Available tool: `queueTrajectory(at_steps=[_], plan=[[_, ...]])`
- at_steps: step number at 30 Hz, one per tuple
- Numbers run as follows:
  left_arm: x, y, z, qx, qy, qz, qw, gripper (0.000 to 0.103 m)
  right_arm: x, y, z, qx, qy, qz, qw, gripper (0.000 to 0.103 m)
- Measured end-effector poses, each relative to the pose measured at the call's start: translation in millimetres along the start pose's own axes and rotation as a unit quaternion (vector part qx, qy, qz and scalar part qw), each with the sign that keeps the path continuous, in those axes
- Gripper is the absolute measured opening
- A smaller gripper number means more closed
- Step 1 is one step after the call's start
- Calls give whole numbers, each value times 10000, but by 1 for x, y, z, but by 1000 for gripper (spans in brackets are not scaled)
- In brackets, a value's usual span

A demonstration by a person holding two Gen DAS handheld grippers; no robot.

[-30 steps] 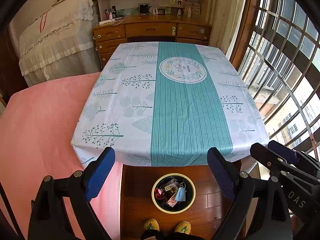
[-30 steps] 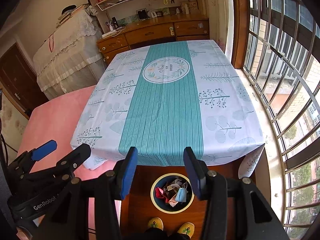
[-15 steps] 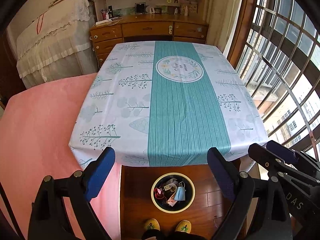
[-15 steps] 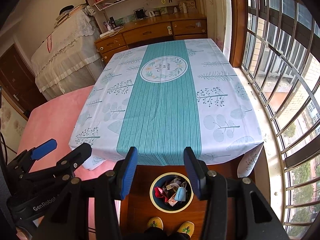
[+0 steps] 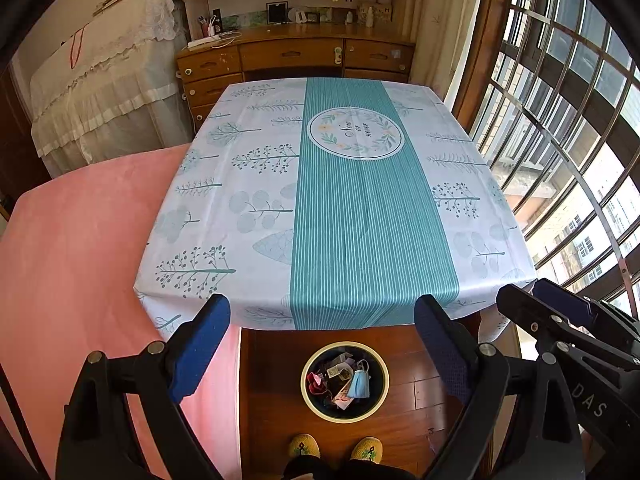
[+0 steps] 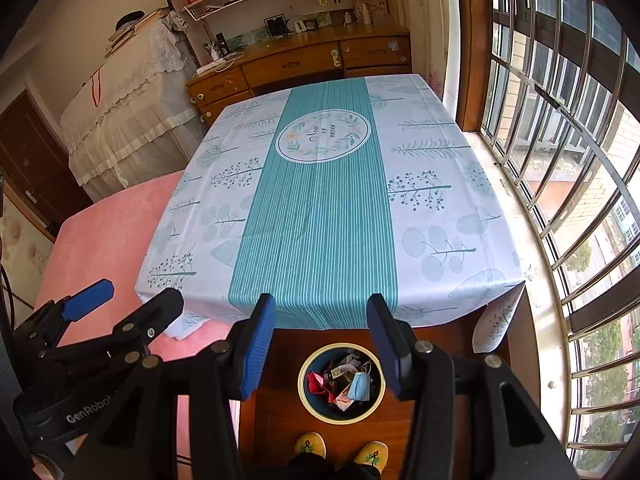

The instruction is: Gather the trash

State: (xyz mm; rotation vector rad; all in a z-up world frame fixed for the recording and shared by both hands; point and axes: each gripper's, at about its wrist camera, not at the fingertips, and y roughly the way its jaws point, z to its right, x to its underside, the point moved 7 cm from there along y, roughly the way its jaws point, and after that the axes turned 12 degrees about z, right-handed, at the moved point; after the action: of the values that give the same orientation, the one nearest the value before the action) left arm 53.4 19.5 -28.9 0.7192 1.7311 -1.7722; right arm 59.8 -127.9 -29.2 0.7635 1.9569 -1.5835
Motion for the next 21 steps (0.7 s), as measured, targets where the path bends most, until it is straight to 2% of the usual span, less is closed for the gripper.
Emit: queueTrajectory(at_steps=[21], plan=[[6,-2,0,-64,51,-69,9999,92,4,5,0,-85,-15,-47,10000,48]])
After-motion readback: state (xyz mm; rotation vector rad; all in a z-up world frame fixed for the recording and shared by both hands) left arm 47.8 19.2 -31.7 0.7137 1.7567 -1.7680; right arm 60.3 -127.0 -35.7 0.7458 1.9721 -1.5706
